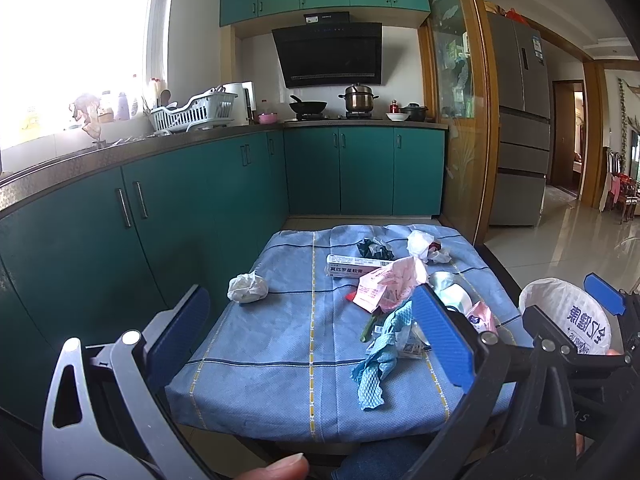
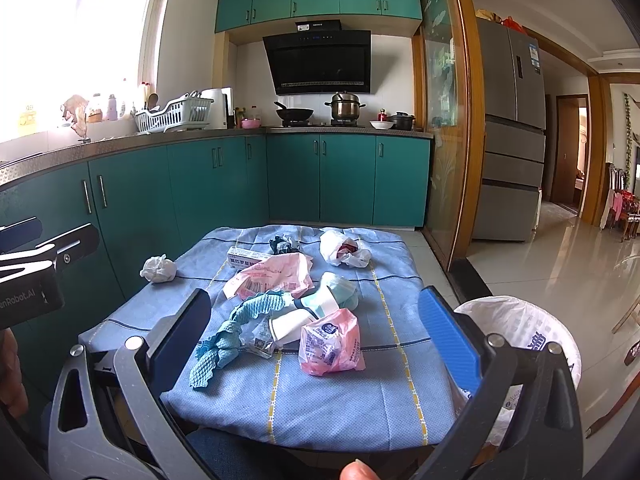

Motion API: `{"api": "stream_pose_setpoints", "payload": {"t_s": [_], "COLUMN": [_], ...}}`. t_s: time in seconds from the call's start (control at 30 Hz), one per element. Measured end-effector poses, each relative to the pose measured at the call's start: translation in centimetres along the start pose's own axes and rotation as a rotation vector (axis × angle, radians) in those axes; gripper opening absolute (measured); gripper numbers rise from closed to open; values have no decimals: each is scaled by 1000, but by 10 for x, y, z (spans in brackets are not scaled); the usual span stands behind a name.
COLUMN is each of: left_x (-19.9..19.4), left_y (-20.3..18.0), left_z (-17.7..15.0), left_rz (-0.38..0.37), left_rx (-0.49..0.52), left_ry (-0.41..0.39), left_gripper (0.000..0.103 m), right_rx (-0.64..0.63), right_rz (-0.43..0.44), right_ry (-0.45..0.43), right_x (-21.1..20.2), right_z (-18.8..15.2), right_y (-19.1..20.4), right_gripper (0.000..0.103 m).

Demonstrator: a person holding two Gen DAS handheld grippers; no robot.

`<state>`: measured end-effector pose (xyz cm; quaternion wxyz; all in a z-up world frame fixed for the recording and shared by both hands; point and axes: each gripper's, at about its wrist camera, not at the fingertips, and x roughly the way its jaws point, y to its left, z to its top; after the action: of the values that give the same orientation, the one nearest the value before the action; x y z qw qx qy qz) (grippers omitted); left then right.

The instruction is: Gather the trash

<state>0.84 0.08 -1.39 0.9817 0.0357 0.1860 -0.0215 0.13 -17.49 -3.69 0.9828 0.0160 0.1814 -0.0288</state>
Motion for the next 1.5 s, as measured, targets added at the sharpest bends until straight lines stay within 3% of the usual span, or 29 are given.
{"api": "stream_pose_setpoints", "payload": {"t_s": [1.5], "left_x": [24], "left_y": [4], "left_z": [0], "left_rz": [-3], "left_rx": [-8], "left_ry": [45], "left_gripper": [101], "right_rx": [-8], "right_rz": [28], "right_ry": [18], "right_x": [8], "right_z": [-1], "right_y": [2], "right_gripper": [101]}}
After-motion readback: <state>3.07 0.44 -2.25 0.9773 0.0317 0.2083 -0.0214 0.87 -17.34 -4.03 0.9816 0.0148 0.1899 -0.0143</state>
